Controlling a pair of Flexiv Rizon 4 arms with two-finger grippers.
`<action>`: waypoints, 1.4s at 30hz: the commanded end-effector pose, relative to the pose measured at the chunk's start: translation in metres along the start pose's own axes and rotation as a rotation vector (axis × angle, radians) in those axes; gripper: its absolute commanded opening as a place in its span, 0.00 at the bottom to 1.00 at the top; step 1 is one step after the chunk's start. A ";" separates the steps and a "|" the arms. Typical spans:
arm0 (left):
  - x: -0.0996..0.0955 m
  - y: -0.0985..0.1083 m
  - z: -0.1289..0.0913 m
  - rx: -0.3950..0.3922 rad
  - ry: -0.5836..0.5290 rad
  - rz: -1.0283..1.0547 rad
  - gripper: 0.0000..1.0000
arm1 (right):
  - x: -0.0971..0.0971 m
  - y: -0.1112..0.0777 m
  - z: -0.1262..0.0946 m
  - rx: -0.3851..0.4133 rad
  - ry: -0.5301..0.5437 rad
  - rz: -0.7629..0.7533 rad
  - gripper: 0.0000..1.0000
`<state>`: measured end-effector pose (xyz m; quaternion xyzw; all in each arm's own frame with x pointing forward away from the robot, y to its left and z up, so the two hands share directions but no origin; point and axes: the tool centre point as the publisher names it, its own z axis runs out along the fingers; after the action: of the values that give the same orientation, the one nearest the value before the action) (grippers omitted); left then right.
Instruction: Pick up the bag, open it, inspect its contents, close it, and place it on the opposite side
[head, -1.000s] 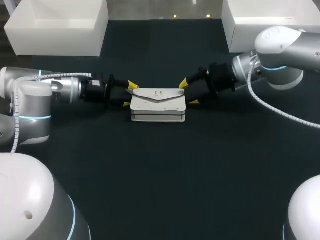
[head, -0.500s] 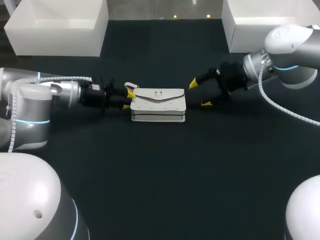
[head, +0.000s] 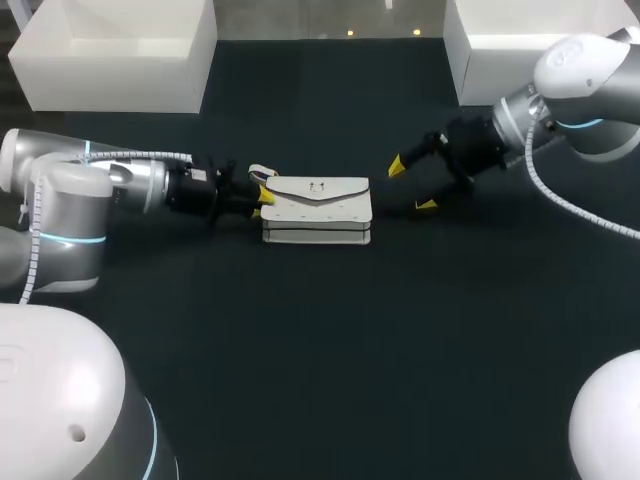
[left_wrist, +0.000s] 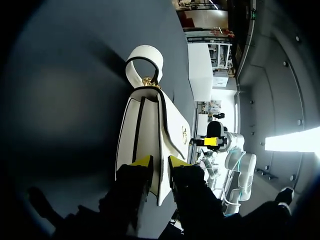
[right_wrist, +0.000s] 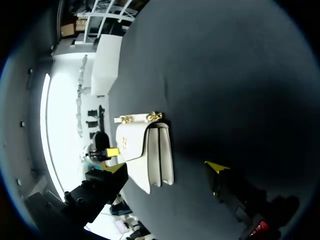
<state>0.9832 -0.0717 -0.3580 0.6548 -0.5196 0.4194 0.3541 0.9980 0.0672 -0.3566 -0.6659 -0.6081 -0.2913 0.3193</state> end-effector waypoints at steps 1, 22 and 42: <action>-0.003 -0.007 0.003 -0.010 0.001 -0.004 0.08 | 0.001 0.002 -0.003 0.016 -0.012 -0.009 1.00; -0.014 -0.018 -0.017 -0.034 -0.028 0.033 0.00 | -0.015 0.001 -0.035 0.063 -0.258 -0.052 1.00; -0.036 -0.054 -0.089 -0.024 -0.031 0.137 0.00 | -0.005 0.005 -0.039 0.026 -0.420 -0.203 1.00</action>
<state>1.0098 0.0226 -0.3595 0.6249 -0.5687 0.4305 0.3174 1.0077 0.0276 -0.3444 -0.6359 -0.7215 -0.1890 0.1983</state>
